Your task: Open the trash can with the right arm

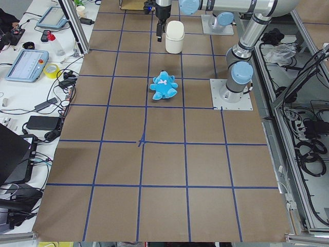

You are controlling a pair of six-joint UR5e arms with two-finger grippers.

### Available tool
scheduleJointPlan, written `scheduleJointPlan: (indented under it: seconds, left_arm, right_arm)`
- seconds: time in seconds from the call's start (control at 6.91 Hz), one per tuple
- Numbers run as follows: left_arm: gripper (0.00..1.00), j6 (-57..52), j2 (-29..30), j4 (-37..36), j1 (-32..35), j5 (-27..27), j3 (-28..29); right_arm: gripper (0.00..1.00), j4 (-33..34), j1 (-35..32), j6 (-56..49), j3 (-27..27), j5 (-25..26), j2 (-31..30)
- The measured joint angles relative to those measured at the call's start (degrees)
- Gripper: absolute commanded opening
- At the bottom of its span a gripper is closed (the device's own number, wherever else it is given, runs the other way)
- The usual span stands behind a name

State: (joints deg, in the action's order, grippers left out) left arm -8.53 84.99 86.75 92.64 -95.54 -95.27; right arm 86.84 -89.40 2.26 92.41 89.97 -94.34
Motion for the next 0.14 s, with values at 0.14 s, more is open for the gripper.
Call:
scheduleJointPlan:
  seconds: [0.14]
  left_arm:
    - [1.0, 0.0, 0.0, 0.0, 0.0, 0.0, 0.0]
  right_arm:
    - [1.0, -0.08, -0.01, 0.02, -0.01, 0.0, 0.02]
